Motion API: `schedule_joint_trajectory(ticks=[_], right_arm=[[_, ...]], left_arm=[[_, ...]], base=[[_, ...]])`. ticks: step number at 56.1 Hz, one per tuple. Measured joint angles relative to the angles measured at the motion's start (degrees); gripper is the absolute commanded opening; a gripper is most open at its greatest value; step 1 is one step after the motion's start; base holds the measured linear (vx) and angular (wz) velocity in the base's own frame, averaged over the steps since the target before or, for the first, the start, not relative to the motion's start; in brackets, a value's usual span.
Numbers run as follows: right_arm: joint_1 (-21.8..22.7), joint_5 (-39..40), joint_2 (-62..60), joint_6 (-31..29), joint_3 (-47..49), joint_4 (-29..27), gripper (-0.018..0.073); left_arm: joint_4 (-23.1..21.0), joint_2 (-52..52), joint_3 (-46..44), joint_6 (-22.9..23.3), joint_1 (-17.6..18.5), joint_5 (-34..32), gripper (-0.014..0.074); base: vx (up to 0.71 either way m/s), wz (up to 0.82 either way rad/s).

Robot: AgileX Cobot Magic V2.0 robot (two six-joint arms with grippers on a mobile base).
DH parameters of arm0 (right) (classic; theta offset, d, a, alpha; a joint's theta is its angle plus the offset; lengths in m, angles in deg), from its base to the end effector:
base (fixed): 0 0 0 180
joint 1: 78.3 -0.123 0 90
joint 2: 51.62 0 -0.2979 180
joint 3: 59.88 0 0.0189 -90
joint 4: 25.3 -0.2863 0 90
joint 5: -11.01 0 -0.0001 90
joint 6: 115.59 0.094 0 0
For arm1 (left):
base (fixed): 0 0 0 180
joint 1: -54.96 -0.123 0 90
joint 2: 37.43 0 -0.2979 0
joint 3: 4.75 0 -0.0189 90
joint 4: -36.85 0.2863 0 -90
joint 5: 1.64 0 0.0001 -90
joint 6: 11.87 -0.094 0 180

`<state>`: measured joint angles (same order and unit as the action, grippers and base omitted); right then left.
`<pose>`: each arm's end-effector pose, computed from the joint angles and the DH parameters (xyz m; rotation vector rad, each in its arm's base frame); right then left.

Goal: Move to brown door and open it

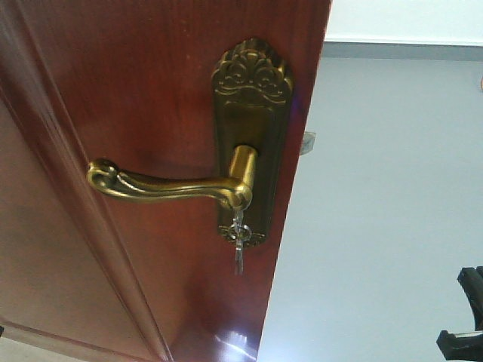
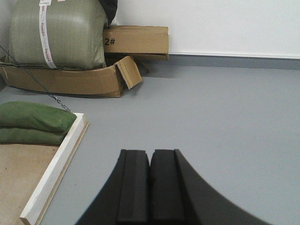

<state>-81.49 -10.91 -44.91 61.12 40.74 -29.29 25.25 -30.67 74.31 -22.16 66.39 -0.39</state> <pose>0.0776 0.0068 0.1671 -0.0635 1.8837 0.0675 0.0805 -0.0167 0.2025 0.1378 1.5157 -0.1811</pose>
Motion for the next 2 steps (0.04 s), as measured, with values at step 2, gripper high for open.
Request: schedule_joint_trajectory(ticks=[2], right_arm=[[0.0,0.0,0.0,0.0,0.0,0.0,0.0]], left_arm=[[0.0,0.0,0.0,0.0,0.0,0.0,-0.0003]], base=[[0.0,0.0]])
